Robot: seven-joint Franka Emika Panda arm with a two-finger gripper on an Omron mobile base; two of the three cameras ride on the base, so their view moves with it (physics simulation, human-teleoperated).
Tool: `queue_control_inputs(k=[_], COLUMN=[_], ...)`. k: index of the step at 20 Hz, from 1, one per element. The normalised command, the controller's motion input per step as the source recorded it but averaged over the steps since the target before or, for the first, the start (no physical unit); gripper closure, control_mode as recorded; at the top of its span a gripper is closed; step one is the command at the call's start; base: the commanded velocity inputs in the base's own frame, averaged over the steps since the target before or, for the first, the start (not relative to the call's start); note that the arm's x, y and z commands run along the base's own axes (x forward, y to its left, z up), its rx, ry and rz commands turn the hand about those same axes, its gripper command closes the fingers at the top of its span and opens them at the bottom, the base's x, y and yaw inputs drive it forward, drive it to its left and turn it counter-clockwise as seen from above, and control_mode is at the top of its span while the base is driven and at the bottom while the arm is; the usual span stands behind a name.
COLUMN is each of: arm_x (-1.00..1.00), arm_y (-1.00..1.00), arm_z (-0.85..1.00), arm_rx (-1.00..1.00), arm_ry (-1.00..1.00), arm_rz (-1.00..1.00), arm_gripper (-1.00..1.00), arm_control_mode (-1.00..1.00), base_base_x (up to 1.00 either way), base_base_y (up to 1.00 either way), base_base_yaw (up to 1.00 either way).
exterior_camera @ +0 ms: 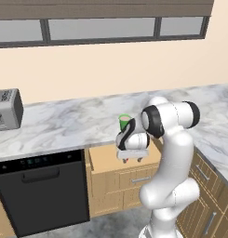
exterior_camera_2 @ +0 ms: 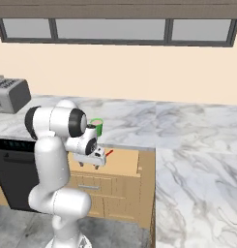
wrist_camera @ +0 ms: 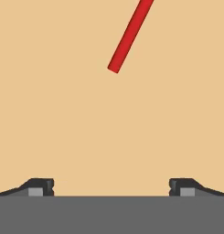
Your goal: Pick up the straw from the right drawer and put it inside the smoothie cup.
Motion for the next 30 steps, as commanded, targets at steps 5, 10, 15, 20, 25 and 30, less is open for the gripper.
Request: queue_control_inputs(k=[5,10,15,20,25,30], arm_x=[0.14,-0.07,-0.84,-1.00,-1.00,-0.58], arm_y=[0.00,0.00,0.00,0.00,0.00,0.00], arm_z=[-0.41,-0.31,-0.08,0.00,0.00,0.35], arm_rx=[0.00,-0.01,0.00,-0.01,0.00,0.01], arm_ry=[0.03,0.12,0.03,0.00,-0.03,-0.08], arm_rz=[0.00,0.00,0.01,0.05,0.05,0.02], arm_gripper=[-1.00,-1.00,-1.00,-1.00,-1.00,-1.00], arm_control_mode=[-1.00,-1.00,-1.00,-1.00,-1.00,-1.00], base_base_x=[0.00,0.00,0.00,0.00,0.00,0.00], base_base_y=[0.00,0.00,0.00,0.00,0.00,0.00], base_base_yaw=[0.00,0.00,0.00,0.00,0.00,0.00])
